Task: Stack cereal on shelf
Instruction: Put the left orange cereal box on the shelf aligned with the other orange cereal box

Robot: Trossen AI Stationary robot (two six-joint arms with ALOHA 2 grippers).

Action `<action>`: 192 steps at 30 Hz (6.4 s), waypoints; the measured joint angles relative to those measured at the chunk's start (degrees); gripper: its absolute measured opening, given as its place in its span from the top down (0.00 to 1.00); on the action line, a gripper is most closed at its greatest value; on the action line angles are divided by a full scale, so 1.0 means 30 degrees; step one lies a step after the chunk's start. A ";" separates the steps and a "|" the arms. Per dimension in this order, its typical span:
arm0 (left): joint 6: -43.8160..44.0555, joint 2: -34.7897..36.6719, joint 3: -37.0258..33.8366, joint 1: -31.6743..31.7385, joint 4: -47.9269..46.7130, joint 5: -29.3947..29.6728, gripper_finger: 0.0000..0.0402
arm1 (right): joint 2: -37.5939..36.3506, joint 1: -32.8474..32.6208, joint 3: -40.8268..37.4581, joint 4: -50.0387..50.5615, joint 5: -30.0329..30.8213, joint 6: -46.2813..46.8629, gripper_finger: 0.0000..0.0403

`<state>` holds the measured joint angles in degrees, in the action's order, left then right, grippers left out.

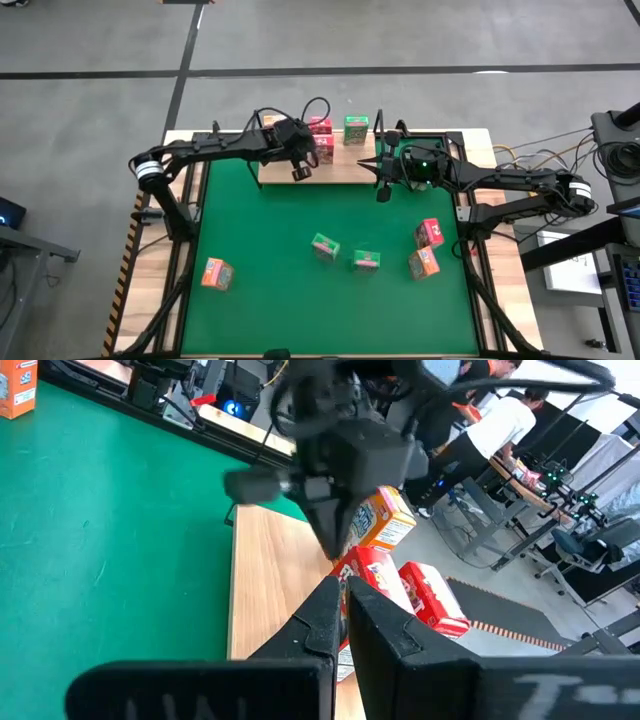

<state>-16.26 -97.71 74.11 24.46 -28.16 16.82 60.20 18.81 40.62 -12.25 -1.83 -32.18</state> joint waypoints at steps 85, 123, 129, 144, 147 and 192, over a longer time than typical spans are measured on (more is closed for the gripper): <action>4.2530 0.5710 -0.3983 -2.1102 -1.6277 -0.7439 0.62 | 0.0000 -0.0007 -0.0005 -0.0058 -0.0036 -0.0270 0.97; 0.4017 0.5703 0.3395 -0.5529 -1.2510 0.1782 0.67 | 0.0000 -0.0007 -0.0007 -0.0058 -0.0029 -0.0372 0.97; -0.0327 0.5703 0.3242 -0.2539 -1.1086 0.1744 0.67 | 0.0000 -0.0007 -0.0007 -0.0058 -0.0029 -0.0466 0.97; -0.5258 0.3218 0.3292 0.0045 -1.0305 0.1503 0.67 | -0.0007 -0.0007 -0.0007 -0.0088 -0.0022 -0.0811 0.97; -0.5418 0.2798 0.3351 0.0502 -1.0390 0.1190 0.67 | -0.0007 -0.0007 -0.0007 -0.0124 -0.0022 -0.1004 0.97; -0.5330 0.1324 0.3395 0.1855 -0.9610 -0.0291 0.56 | -0.0007 -0.0007 -0.0007 -0.0153 -0.0015 -0.1494 0.97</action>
<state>-32.25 -93.73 84.29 30.02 -56.99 15.94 60.18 18.79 40.60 -12.71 -1.87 -36.67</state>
